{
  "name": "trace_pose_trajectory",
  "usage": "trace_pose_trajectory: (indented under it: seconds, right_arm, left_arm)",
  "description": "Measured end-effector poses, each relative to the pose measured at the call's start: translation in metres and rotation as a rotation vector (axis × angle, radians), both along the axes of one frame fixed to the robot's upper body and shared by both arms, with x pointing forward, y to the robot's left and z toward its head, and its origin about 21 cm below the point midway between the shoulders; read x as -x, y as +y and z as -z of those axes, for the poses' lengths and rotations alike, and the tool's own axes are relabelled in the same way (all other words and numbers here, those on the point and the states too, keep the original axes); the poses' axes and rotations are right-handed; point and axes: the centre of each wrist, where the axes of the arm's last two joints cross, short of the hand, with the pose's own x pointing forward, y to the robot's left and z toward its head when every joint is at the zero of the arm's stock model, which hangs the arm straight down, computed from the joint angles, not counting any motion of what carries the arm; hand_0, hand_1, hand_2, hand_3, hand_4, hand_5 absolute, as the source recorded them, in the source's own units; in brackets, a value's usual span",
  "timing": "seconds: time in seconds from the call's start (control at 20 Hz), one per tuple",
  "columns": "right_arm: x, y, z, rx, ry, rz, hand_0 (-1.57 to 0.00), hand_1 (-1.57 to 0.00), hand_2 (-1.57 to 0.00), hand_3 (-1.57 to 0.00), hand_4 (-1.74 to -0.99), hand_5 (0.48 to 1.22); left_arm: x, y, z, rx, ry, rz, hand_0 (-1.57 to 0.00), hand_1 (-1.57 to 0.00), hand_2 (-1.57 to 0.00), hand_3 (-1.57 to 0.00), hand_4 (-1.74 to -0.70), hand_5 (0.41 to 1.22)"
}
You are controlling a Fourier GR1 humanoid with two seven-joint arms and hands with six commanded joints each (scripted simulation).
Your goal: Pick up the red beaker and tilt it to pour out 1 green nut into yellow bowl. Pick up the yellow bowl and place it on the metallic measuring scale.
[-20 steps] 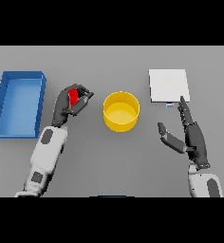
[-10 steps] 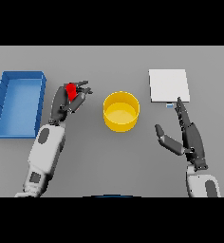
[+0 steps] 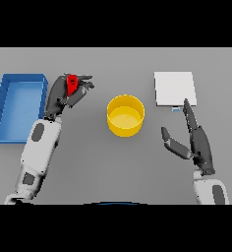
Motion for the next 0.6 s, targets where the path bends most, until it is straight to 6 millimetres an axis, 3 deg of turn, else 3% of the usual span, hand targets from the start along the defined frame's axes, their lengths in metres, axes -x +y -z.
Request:
trace_pose_trajectory:
  seconds: [0.15, 0.3, 0.6]
  right_arm:
    - [0.001, -0.002, 0.001, 0.003, 0.013, 0.005, 0.00, 0.00, 0.00, 0.00, -1.210, 0.664]
    - [0.002, 0.002, -0.002, 0.005, 0.015, 0.004, 0.00, 0.00, 0.00, 0.00, -1.194, 0.658]
    - [0.002, -0.001, -0.006, 0.014, 0.038, 0.003, 0.00, 0.00, 0.00, 0.00, -1.178, 0.667]
  left_arm:
    - [-0.007, 0.003, -0.009, -0.075, -0.025, 0.028, -1.56, -1.56, -1.56, -1.56, -1.73, 1.134]
    - [-0.011, 0.004, -0.023, -0.261, -0.041, 0.065, -1.57, -1.57, -1.57, -1.56, -1.74, 1.120]
    - [-0.018, -0.022, -0.052, -0.657, -0.080, 0.198, -1.57, -1.57, -1.57, -1.57, -1.74, 1.139]
